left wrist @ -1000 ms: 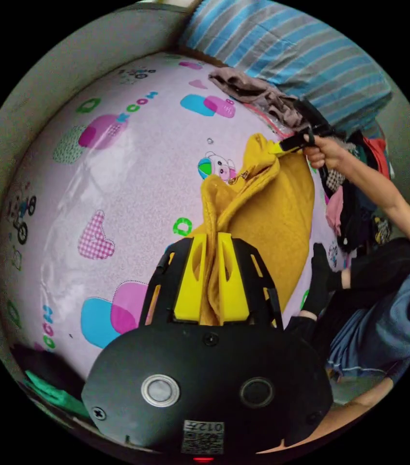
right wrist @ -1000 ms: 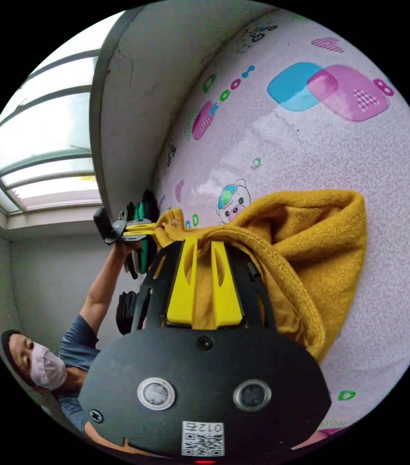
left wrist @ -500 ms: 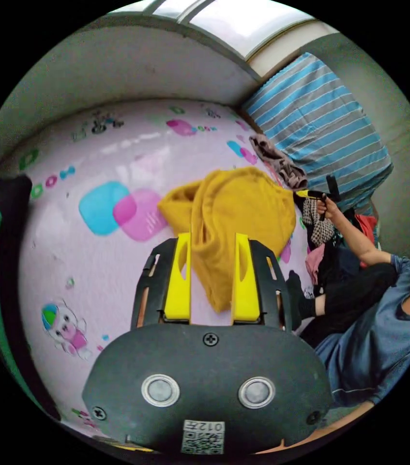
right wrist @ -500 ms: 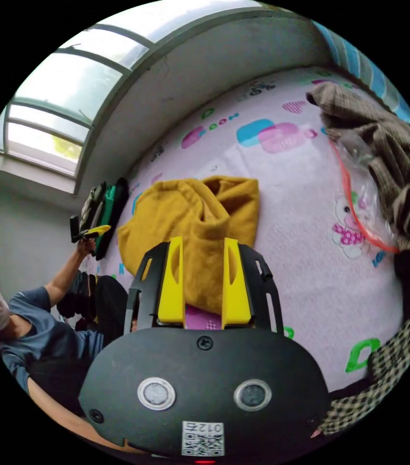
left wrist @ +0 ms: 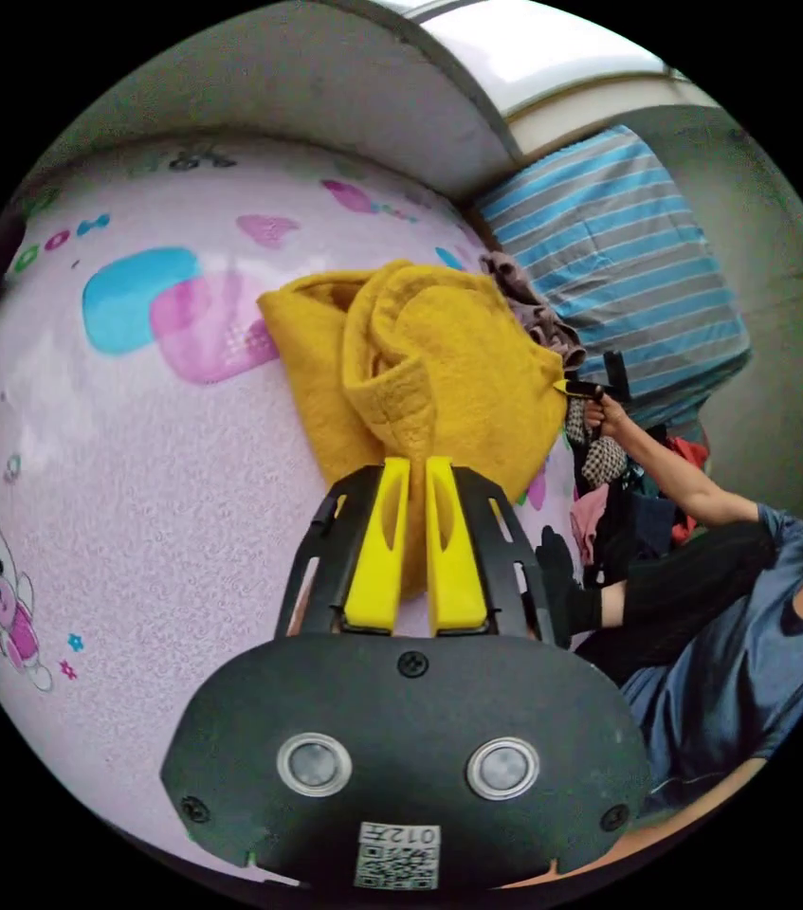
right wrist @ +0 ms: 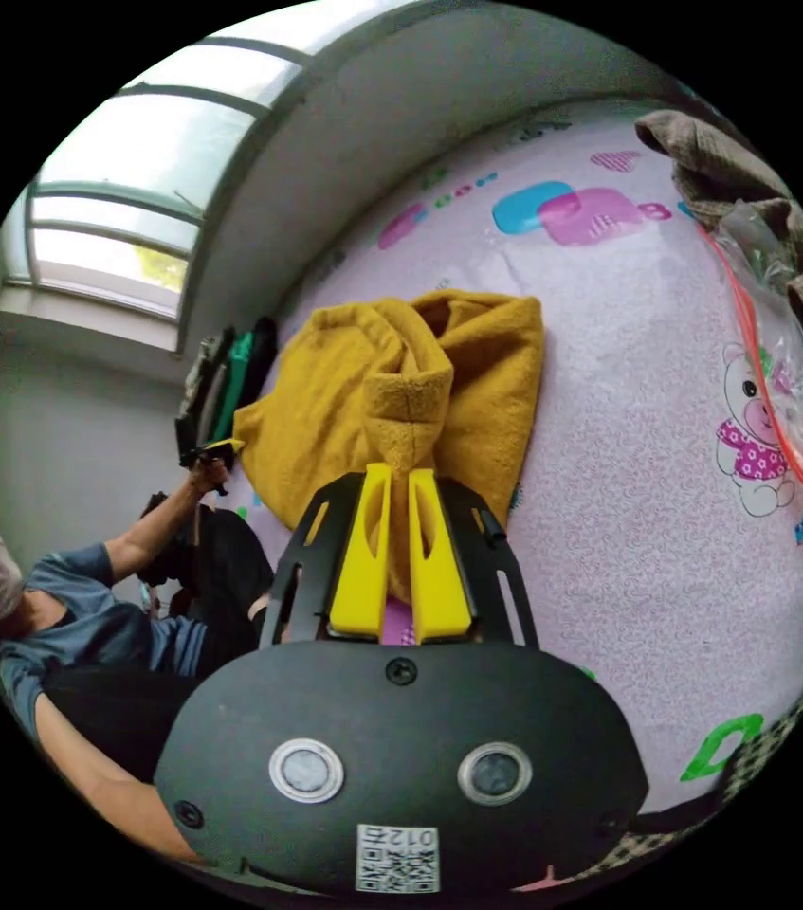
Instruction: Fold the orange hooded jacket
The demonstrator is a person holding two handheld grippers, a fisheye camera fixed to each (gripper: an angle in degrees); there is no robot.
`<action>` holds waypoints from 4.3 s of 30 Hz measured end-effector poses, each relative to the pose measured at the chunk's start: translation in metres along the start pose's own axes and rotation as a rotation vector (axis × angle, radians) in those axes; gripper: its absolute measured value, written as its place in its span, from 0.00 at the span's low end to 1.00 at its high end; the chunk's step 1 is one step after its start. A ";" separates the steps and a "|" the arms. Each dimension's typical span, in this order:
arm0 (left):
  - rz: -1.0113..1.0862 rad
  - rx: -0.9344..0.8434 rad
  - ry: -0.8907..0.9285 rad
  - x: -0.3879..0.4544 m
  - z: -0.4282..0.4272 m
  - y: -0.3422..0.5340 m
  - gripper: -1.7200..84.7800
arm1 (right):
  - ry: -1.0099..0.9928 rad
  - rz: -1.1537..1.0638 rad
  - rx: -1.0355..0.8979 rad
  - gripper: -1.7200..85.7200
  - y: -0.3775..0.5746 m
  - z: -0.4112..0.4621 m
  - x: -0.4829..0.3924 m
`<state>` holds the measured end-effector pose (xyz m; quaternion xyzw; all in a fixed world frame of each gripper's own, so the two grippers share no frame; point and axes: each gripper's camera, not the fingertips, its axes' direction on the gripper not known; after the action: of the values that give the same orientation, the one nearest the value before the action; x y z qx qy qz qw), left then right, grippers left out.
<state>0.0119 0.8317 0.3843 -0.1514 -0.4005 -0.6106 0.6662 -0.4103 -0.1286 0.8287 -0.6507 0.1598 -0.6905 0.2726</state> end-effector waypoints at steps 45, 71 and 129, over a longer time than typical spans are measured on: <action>-0.181 -0.004 0.034 -0.003 0.063 -0.010 0.11 | -0.095 0.241 0.083 0.16 -0.002 -0.055 0.042; -0.107 -0.177 -0.090 0.167 0.098 0.033 0.05 | 0.067 0.240 -0.043 0.07 0.051 -0.006 -0.031; -0.126 -0.059 -0.461 0.242 0.067 -0.077 0.21 | 0.204 -0.018 0.025 0.21 -0.032 0.006 -0.165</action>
<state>-0.0995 0.6943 0.5782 -0.2809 -0.5327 -0.6117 0.5130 -0.4094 -0.0054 0.7136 -0.5749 0.1723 -0.7575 0.2568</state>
